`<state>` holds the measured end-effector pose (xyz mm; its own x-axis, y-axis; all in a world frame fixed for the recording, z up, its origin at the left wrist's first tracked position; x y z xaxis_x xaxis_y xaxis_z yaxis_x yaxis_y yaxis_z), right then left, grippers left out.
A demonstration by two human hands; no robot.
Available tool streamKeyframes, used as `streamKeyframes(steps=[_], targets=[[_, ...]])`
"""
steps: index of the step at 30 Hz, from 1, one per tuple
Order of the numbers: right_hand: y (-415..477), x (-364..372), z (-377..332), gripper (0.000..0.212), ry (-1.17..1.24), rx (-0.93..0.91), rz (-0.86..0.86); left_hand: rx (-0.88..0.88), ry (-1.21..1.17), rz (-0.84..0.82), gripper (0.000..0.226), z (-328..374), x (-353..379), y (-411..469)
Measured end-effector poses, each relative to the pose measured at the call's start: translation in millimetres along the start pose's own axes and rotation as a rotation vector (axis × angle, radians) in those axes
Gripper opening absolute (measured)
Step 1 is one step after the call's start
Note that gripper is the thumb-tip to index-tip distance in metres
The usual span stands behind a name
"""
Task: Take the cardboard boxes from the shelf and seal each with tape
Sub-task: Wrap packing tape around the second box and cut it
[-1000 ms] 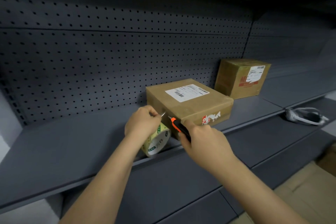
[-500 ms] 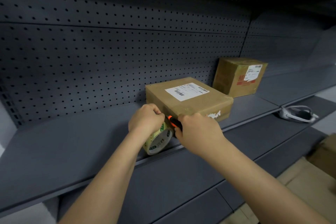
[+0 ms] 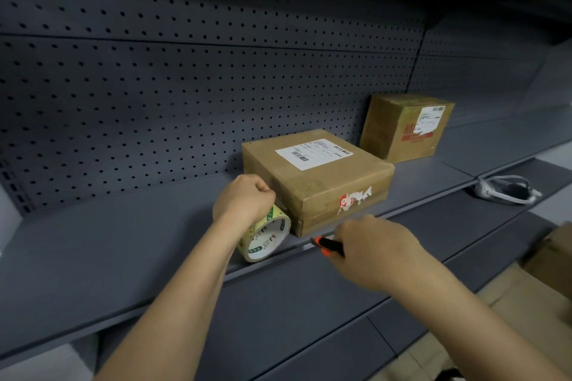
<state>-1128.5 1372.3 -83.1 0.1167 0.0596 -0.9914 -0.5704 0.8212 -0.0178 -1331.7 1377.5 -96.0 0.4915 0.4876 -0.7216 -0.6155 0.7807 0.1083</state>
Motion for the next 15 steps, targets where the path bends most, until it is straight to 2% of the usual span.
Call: streamKeyframes(steps=[3,8,15], targets=[[-10.0,-0.8,28.9,0.031,0.150,0.055,0.080,0.010,-0.002,0.003,0.011,0.5,0.2,-0.1],[-11.8,-4.8,64.6,0.027,0.407,0.079,0.255,0.006,-0.047,0.015,0.012,-2.7,-0.7,-1.1],[11.5,-18.0,95.0,0.032,0.471,0.081,0.506,-0.015,-0.118,0.104,0.011,5.4,4.0,-9.4]])
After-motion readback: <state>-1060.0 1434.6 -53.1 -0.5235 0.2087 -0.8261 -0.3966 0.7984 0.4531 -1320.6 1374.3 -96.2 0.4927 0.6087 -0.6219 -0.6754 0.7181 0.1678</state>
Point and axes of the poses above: each hand's wrist, its own y-axis towards the middle knuckle, its own x-axis out of the palm, z = x × y, the point moved 10 cm from there along y, towards the middle knuckle, and after that the axes turned 4 degrees about z, right-handed, at the moved point
